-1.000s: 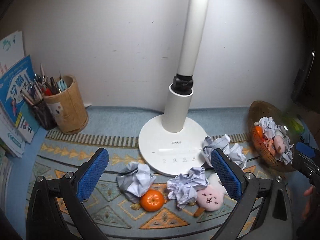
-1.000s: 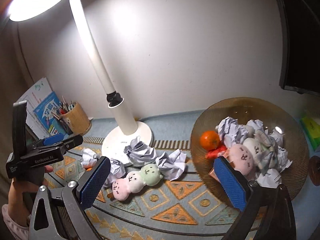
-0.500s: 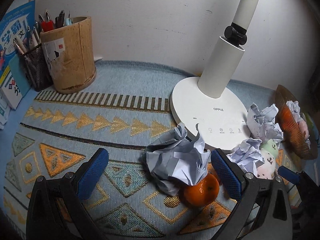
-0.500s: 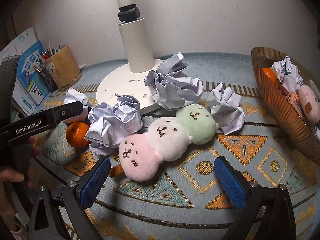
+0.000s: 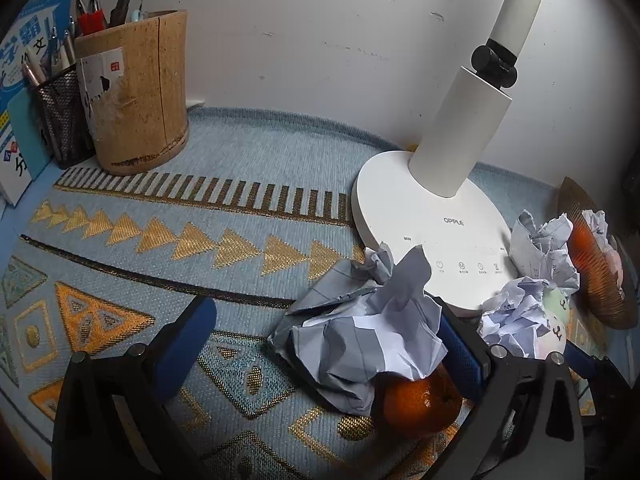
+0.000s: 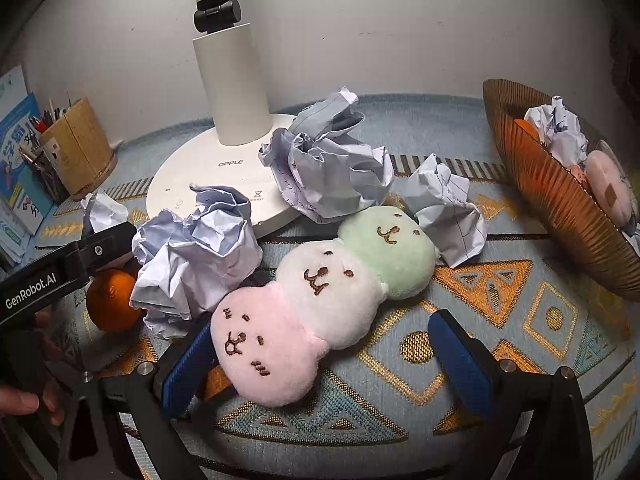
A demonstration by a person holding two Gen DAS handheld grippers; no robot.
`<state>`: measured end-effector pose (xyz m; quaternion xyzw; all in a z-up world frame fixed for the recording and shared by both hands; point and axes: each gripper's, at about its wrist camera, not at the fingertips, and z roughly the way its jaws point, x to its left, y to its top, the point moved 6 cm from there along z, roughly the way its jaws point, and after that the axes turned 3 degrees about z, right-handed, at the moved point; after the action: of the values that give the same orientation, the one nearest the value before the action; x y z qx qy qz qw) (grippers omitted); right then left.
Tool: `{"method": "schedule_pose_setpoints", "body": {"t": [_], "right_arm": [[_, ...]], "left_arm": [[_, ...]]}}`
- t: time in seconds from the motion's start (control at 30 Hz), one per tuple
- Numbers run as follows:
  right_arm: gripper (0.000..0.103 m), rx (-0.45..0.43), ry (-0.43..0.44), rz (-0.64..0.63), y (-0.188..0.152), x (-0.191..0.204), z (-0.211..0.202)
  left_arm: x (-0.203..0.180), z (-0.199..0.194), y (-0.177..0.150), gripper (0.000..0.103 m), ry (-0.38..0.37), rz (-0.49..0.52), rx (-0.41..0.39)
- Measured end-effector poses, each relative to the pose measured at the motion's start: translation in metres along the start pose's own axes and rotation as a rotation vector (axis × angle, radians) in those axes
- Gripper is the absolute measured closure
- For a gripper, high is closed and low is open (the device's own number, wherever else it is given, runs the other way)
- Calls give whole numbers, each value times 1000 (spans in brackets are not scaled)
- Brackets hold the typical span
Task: Organize objects
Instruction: 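Grasp a grey paper ball with left tool while right grasps the pink-white-green plush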
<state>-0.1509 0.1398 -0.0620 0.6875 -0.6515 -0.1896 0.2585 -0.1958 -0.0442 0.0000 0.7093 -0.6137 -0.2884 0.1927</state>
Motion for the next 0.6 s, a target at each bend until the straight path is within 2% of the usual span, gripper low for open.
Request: {"method": "schedule_pose_setpoints", "body": {"t": [0.2, 0.3, 0.4, 0.43, 0.47, 0.6], "right_arm": [[6, -12, 0, 10, 0, -6, -4], [11, -18, 0, -3, -1, -6, -8], [42, -50, 29, -11, -1, -5, -17], [47, -56, 52, 0, 1, -7, -19], [48, -64, 61, 19, 1, -11, -21], [52, -140, 67, 60, -1, -20, -40]], "left_arm": [[-2, 0, 1, 1, 41, 27, 15], [1, 0, 3, 2, 23, 11, 3], [11, -8, 6, 48, -29, -53, -56], [16, -9, 7, 49, -52, -77, -64], [20, -11, 6, 50, -57, -95, -67], [26, -19, 10, 50, -7, -92, -105]]}}
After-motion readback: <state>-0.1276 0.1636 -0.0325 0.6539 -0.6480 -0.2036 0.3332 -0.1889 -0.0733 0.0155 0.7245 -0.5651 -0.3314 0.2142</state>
